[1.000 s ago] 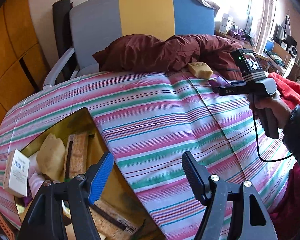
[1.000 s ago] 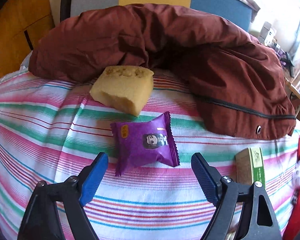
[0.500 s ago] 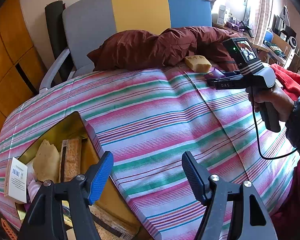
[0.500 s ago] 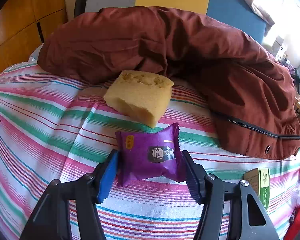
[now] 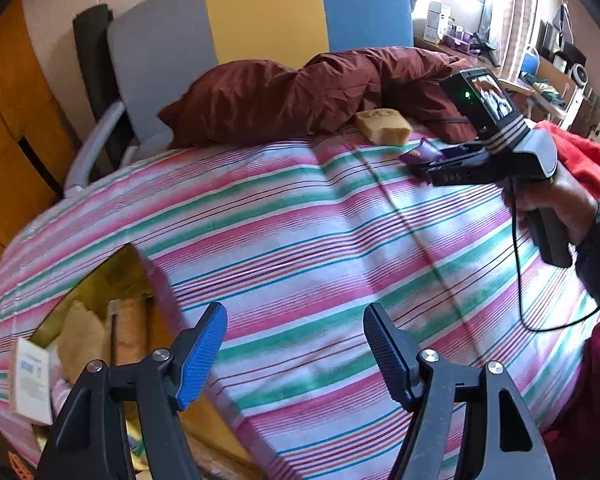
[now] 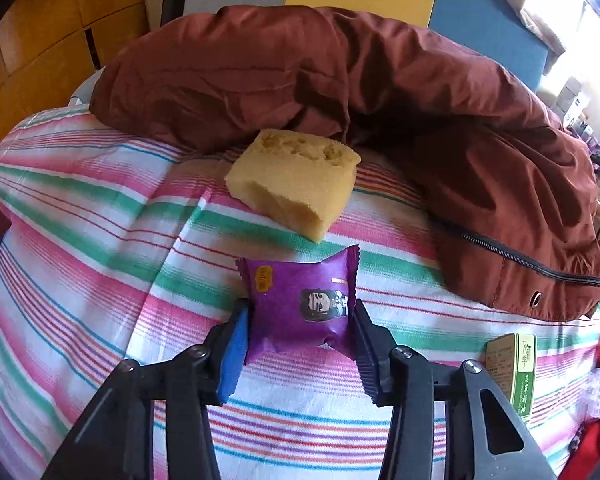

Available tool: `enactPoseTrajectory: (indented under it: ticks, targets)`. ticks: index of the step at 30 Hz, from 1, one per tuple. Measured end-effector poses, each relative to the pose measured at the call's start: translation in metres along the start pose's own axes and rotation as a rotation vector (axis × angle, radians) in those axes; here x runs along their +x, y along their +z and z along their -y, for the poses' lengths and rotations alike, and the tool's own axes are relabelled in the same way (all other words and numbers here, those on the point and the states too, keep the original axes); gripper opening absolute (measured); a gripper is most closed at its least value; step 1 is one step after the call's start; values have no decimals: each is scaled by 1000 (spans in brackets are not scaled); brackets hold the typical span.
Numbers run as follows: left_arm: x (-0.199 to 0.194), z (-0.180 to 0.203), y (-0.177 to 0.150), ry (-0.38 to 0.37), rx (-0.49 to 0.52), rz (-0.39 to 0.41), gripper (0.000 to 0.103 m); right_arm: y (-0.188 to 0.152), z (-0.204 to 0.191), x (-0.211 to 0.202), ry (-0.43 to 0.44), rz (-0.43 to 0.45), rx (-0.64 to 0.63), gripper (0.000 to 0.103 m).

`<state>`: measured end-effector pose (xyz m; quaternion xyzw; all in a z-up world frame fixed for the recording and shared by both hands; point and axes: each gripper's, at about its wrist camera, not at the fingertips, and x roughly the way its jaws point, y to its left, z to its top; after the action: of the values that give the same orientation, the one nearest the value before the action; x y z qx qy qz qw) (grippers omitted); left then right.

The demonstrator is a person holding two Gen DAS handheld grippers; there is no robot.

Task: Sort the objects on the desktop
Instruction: 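Grasp the purple snack packet with the right gripper, then grasp a yellow sponge with the left gripper while the right holds the purple packet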

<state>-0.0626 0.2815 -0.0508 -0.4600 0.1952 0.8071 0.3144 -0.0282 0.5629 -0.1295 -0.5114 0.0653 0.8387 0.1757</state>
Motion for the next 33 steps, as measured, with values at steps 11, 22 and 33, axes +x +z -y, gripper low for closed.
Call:
enactPoseTrajectory:
  ticks: [11,22,33]
  targets:
    - [40,22,76,-192,-104,-53,71,0,12,-2,33,-54,37,48]
    - [82,53,132,-201,-73,-26,71,0,22,-2,78,-76,73,48]
    - [114,59,144,-210,-90,-69,71,-1,24,-3,126,-107,53,49]
